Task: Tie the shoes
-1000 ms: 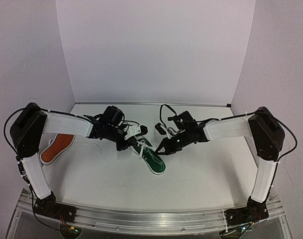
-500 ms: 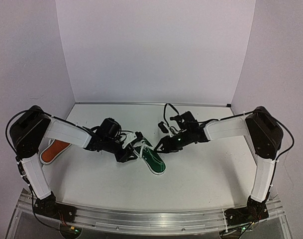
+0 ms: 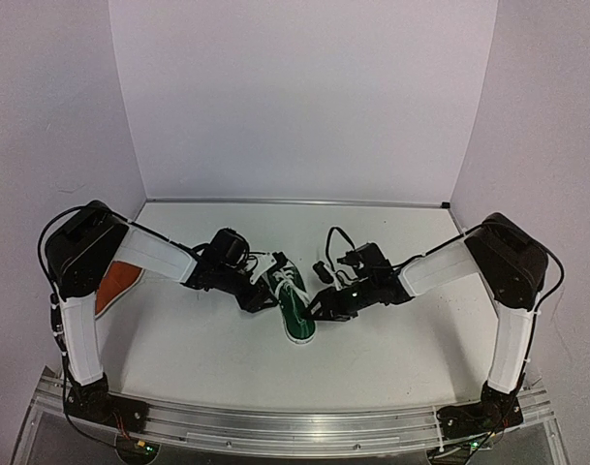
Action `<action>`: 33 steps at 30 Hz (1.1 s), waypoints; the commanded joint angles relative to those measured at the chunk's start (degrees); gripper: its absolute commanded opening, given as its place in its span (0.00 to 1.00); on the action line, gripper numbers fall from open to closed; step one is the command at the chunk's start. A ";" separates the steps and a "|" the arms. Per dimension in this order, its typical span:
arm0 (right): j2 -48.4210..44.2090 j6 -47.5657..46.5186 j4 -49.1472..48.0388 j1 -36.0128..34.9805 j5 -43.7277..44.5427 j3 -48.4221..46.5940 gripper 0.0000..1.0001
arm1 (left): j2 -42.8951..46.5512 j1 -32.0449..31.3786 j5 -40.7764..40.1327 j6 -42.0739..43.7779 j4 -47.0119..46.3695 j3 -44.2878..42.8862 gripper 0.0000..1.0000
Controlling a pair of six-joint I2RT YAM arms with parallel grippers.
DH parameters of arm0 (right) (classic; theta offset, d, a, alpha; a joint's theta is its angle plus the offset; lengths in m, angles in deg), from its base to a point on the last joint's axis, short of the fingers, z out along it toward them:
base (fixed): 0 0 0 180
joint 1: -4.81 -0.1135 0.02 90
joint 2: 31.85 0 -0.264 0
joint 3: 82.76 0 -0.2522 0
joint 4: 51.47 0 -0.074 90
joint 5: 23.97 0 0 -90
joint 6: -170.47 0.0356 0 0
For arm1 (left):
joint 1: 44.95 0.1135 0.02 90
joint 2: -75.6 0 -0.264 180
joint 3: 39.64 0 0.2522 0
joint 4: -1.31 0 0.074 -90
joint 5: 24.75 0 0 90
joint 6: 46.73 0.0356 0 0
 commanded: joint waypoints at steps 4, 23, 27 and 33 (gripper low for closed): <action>-1.18 3.70 -4.79 -1.68 -0.94 0.26 0.48 | -4.45 0.17 3.48 2.07 -0.82 -10.64 0.58; -4.50 0.95 10.05 -2.77 15.73 -12.43 0.63 | 11.30 4.71 -1.29 -11.06 -6.65 3.15 1.00; -0.29 -0.40 15.04 -4.23 20.84 -17.62 0.59 | 12.50 4.70 -2.89 -13.72 -5.00 2.97 1.00; 3.46 -1.15 19.63 -6.50 27.98 -20.79 0.51 | 13.45 4.71 -6.58 -19.07 -0.06 0.08 1.00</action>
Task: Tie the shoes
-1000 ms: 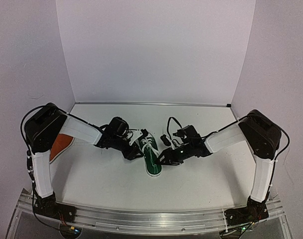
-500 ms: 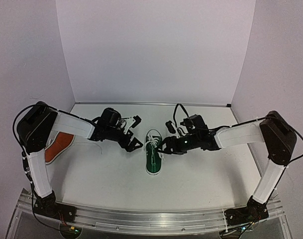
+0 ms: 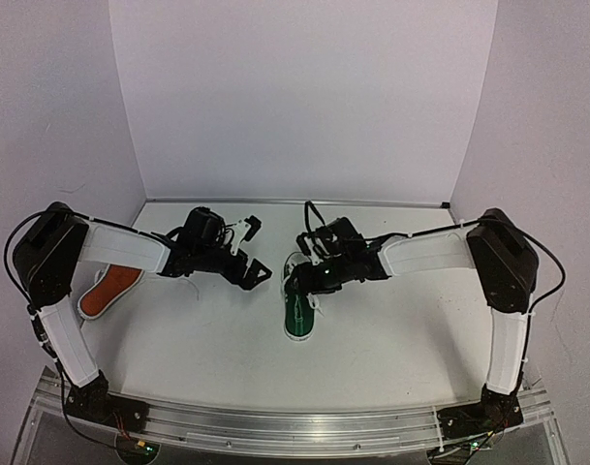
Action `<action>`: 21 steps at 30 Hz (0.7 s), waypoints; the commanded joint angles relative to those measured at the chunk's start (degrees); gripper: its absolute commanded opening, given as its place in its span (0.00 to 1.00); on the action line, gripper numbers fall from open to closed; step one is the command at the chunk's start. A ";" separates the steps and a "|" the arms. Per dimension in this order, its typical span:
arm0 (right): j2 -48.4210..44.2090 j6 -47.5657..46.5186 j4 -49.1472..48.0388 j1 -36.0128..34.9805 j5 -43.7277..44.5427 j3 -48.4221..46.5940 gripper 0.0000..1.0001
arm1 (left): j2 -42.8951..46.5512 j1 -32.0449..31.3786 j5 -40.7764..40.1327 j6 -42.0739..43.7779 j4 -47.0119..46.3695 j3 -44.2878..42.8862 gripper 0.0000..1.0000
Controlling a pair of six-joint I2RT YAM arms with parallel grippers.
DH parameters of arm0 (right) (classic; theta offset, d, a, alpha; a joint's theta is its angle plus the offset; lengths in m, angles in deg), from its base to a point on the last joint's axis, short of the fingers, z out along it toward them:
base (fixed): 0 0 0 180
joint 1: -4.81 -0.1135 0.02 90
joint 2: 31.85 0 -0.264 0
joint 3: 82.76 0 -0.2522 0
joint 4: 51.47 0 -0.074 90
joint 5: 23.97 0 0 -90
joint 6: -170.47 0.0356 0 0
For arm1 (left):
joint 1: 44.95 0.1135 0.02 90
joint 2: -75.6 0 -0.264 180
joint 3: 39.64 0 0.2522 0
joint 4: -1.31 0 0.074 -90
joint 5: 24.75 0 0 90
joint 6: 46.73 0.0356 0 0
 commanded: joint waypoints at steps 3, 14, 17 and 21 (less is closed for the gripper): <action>1.71 -0.85 5.44 -1.38 7.42 -2.16 0.31 | 3.65 -0.03 -5.00 -5.58 3.60 -3.59 0.99; -17.48 -7.05 6.52 12.44 12.21 9.26 0.00 | 2.57 -0.03 -5.11 -7.91 7.77 -7.51 1.00; -22.99 -12.75 9.74 18.62 13.39 10.30 0.00 | 3.25 -0.03 -5.08 -8.18 5.57 -6.43 1.00; -24.80 -19.78 14.80 23.66 19.97 10.13 0.00 | 2.61 -0.03 -6.20 -8.01 7.04 -7.84 1.00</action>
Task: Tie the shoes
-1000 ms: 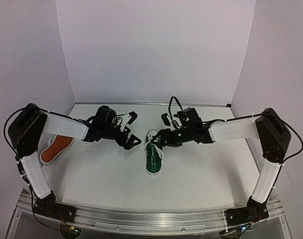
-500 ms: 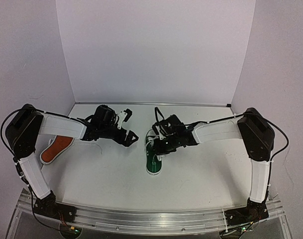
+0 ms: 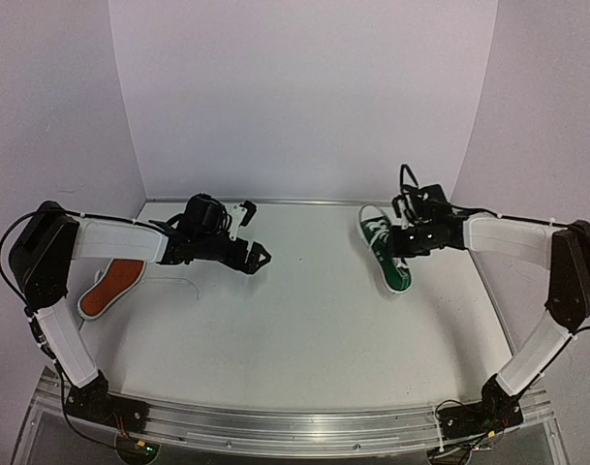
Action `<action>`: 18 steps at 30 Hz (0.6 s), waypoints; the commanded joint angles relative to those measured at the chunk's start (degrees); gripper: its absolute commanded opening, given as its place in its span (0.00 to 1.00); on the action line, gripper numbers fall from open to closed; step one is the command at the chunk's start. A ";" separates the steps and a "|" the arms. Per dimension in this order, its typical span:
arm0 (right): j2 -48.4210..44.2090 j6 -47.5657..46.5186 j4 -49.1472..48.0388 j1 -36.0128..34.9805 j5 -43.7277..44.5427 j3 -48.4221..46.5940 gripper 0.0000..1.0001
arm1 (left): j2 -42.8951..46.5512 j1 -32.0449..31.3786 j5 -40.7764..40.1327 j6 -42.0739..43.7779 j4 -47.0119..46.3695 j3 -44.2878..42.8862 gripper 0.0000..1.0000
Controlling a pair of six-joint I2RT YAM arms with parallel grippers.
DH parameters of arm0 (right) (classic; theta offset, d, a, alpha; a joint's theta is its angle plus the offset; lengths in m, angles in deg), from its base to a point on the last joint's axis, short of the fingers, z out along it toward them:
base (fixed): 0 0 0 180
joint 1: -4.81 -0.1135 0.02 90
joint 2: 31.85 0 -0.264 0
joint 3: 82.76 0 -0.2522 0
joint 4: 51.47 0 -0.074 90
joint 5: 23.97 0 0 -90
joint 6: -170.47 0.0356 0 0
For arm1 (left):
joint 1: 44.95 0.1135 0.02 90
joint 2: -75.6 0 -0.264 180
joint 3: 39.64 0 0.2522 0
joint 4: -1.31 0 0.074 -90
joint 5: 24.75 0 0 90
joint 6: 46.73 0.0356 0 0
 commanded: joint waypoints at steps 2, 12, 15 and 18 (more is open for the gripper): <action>-3.07 -10.27 4.63 5.66 11.60 -0.30 0.00 | 0.52 -0.05 -1.48 -0.54 1.04 -3.28 1.00; 0.41 -12.67 4.50 10.41 14.51 3.17 0.04 | 1.73 0.07 -2.91 -2.03 3.06 -3.65 1.00; 0.50 -11.81 4.61 10.40 14.11 2.60 0.22 | 2.26 0.25 -3.38 -4.12 3.04 -3.23 1.00; -1.75 -10.00 4.72 10.41 10.30 1.90 0.56 | 3.42 0.56 -4.54 -7.12 3.74 -2.98 1.00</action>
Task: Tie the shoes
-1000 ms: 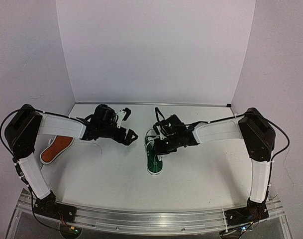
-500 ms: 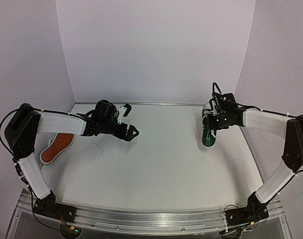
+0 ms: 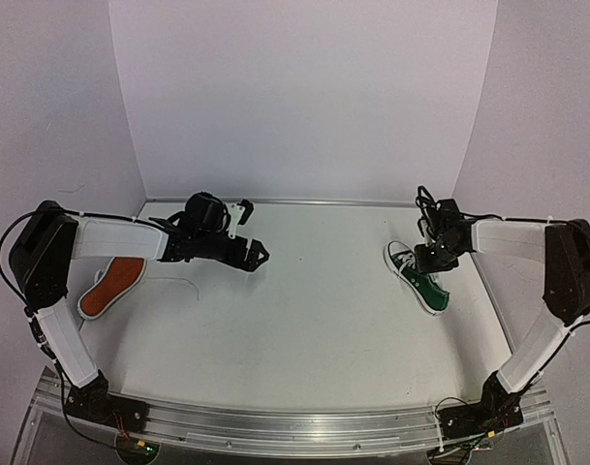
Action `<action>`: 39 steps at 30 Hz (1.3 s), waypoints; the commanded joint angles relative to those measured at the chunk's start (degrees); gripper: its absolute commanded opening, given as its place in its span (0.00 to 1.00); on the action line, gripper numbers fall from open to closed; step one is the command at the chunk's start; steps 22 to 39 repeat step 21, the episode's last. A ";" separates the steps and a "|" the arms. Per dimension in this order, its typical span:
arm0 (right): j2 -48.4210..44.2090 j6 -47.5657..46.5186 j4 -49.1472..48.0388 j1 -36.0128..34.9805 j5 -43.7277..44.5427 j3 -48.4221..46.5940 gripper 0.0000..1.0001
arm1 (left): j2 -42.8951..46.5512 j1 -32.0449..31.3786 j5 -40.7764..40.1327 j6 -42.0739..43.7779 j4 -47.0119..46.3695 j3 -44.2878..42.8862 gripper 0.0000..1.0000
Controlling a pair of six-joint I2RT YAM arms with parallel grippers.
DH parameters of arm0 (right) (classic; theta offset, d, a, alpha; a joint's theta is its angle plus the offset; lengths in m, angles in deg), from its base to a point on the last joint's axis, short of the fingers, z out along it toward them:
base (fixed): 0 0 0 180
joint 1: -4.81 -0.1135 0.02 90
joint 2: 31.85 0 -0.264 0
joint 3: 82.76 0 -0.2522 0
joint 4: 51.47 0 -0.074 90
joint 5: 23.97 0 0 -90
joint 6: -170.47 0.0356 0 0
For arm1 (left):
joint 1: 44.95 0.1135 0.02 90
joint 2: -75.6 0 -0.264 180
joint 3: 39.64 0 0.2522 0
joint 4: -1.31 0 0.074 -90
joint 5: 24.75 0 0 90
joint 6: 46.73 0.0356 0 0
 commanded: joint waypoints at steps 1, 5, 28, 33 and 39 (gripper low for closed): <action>-4.00 1.40 -2.06 -0.30 -4.59 -2.32 0.61 | 4.10 0.58 -2.91 -4.81 1.14 -1.41 1.00; -8.23 3.46 -6.73 -0.33 -17.59 -0.10 0.70 | 5.39 0.84 -4.45 -6.02 2.31 -0.15 1.00; 4.19 11.83 -29.39 -22.20 -27.66 1.58 0.82 | 11.39 0.87 -2.61 -10.72 -3.48 16.47 1.00; 4.19 11.83 -29.39 -22.20 -27.66 1.58 0.82 | 11.39 0.87 -2.61 -10.72 -3.48 16.47 1.00; 4.19 11.83 -29.39 -22.20 -27.66 1.58 0.82 | 11.39 0.87 -2.61 -10.72 -3.48 16.47 1.00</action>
